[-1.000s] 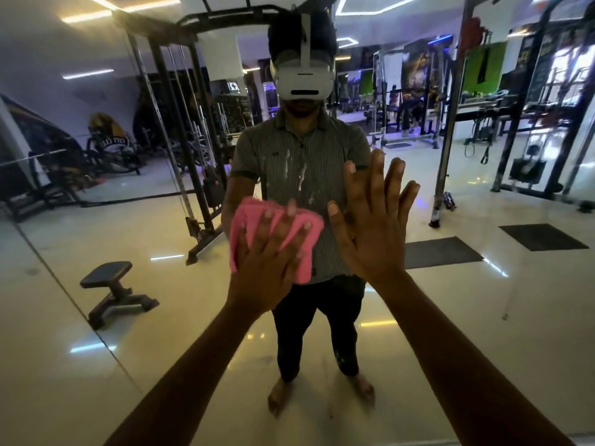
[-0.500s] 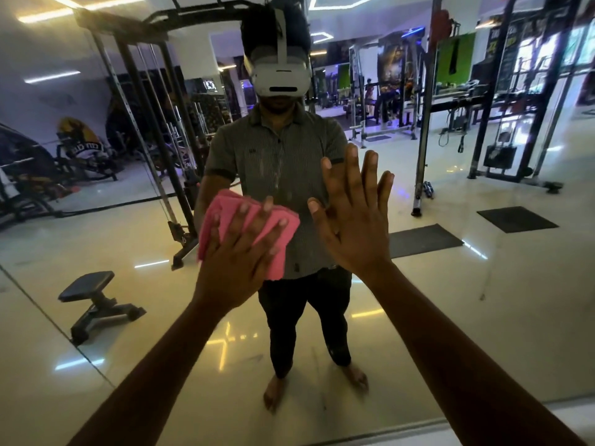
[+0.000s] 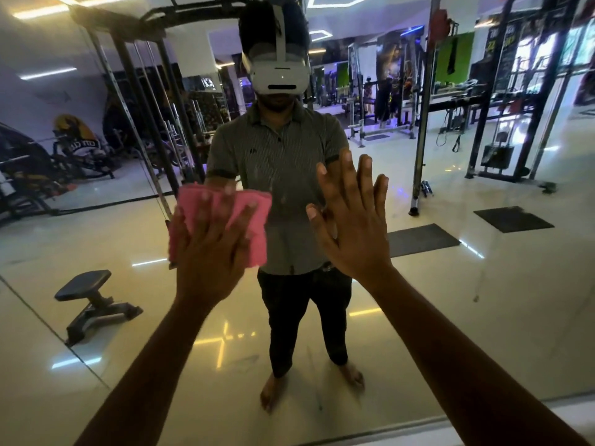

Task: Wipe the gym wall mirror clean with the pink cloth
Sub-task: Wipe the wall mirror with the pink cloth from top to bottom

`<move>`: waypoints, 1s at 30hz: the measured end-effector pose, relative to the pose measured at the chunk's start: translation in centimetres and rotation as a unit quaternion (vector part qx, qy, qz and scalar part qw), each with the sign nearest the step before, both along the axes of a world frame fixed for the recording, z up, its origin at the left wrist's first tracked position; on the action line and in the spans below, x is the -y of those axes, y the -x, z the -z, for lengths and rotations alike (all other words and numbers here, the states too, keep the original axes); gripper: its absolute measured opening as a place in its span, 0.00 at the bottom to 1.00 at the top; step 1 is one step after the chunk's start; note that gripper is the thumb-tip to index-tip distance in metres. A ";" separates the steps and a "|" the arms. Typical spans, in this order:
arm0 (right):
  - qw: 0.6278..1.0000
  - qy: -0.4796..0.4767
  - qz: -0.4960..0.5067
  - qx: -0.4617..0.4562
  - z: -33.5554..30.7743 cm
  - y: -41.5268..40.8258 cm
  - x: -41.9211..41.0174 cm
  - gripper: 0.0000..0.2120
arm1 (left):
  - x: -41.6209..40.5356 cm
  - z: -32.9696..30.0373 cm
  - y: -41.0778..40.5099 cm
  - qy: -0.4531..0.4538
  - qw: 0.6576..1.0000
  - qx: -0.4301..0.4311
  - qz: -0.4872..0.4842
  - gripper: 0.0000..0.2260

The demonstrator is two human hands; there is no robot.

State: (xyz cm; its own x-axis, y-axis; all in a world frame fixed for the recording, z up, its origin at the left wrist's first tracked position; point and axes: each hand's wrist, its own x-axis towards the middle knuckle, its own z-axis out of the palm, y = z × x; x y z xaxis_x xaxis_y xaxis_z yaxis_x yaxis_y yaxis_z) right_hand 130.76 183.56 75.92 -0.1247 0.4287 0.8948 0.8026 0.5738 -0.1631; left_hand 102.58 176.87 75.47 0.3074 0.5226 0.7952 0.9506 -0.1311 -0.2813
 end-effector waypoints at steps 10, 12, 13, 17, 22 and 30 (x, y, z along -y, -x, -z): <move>1.000 0.005 0.006 0.000 0.1 0.0 0.2 0.35 | 0.9 4.3 -0.5 0.053 0.998 -0.009 0.045 0.27; 1.000 0.002 0.018 0.007 -0.1 0.1 0.2 0.35 | 1.2 2.9 1.5 0.019 0.999 0.028 0.013 0.29; 1.000 0.001 0.022 0.006 -0.1 0.2 0.3 0.35 | 0.7 1.1 1.7 -0.005 0.997 0.074 -0.008 0.30; 1.000 -0.004 0.026 -0.004 0.0 0.5 0.7 0.35 | -2.1 -4.7 -2.9 -0.036 0.988 0.148 0.009 0.28; 1.000 0.006 0.022 0.002 -0.1 0.2 1.3 0.34 | -0.4 1.6 -1.6 0.034 0.995 -0.063 0.073 0.32; 1.000 -0.007 0.014 0.006 -0.1 -0.2 1.1 0.34 | -1.9 -3.5 -3.2 -0.025 0.989 0.148 0.003 0.30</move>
